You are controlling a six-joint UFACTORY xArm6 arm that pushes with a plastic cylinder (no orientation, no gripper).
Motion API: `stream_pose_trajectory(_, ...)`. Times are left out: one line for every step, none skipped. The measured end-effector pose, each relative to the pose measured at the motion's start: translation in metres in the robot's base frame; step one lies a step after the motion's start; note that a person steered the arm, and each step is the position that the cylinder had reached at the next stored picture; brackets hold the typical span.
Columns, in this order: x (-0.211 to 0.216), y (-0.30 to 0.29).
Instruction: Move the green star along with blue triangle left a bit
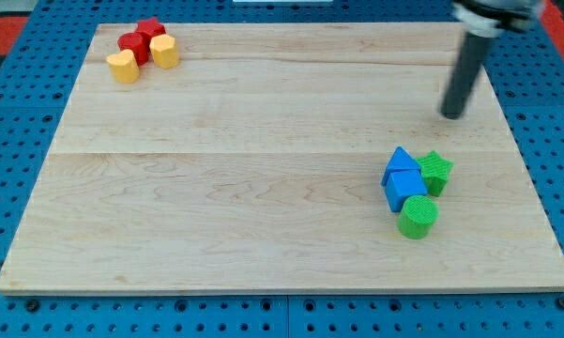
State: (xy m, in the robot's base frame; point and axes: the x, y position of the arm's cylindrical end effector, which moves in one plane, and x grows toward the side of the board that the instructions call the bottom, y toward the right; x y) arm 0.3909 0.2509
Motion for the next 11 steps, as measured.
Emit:
stream_pose_trajectory(0.035,0.042)
stream_pose_trajectory(0.077,0.042)
stream_pose_trajectory(0.083,0.048)
stream_pose_trajectory(0.083,0.026)
stream_pose_trajectory(0.089,0.015)
stream_pose_trajectory(0.09,-0.006)
stream_pose_trajectory(0.091,-0.024)
stream_pose_trajectory(0.092,-0.044)
stream_pose_trajectory(0.092,-0.082)
stream_pose_trajectory(0.092,-0.125)
stream_pose_trajectory(0.092,-0.164)
